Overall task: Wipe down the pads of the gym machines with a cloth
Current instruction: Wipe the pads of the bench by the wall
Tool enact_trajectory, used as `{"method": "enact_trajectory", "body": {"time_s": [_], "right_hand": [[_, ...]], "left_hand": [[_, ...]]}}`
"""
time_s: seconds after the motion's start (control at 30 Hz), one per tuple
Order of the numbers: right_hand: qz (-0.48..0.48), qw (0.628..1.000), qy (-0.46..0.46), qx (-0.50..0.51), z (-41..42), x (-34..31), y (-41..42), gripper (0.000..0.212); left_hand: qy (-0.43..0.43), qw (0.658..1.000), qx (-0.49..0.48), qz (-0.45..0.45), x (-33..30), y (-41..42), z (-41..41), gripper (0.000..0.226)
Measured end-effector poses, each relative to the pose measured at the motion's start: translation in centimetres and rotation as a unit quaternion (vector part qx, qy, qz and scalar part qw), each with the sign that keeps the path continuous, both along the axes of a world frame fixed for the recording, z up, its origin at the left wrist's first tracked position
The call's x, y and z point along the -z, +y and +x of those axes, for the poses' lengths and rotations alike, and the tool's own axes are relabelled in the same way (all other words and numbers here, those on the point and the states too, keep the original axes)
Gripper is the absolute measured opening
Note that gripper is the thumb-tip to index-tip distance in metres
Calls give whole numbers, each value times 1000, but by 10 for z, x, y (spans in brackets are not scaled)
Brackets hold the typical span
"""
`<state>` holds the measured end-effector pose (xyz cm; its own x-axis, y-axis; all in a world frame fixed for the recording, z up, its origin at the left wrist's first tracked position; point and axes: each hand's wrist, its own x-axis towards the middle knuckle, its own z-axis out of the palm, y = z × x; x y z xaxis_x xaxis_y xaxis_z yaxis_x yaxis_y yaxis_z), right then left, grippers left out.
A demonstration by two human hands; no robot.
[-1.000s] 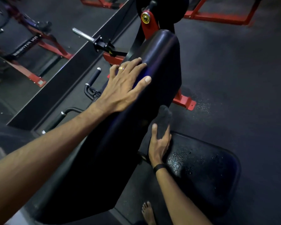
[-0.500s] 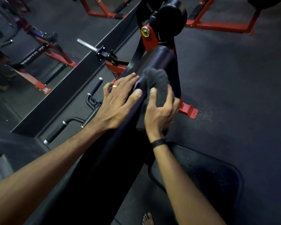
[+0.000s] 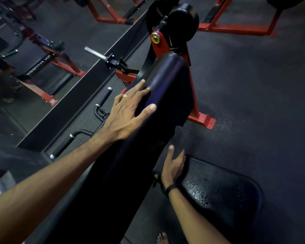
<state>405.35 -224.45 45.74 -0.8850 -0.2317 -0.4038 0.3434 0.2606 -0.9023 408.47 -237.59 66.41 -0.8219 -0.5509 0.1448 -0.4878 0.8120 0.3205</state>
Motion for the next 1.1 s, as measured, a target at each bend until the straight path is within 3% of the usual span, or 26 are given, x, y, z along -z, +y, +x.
{"method": "enact_trajectory", "body": {"time_s": [0.13,0.23,0.37,0.53,0.63,0.83,0.93,1.0,1.1], "right_hand": [[-61,991,114,-41,34,-42,16,70],[-136,960,236,-58,13,-91,-1,59],[-105,931,350,-5,-59,-143,-54,53],[-20,928,367,64,-123,-133,-90,51],[-12,940,329,89,-144,-102,-103,55],[65,990,106,61,-160,-30,-90,57],[80,996,13,27,-133,2,-69,70],[77,996,-13,35,-103,10,-52,89],[56,997,-4,52,-59,-21,-32,70]], "left_hand": [[35,999,12,-9,0,-7,-5,70],[72,996,2,-54,-10,-15,-25,62],[171,983,-61,5,-12,-14,-50,60],[43,998,-32,-40,-4,-7,-52,74],[-1,999,-46,10,-2,-13,-57,82],[-34,999,-34,14,-2,-11,-58,83],[-39,999,-35,9,-3,-10,-59,82],[-39,999,-35,2,-3,-9,-59,82],[-44,998,-36,-18,-3,-9,-59,81]]}}
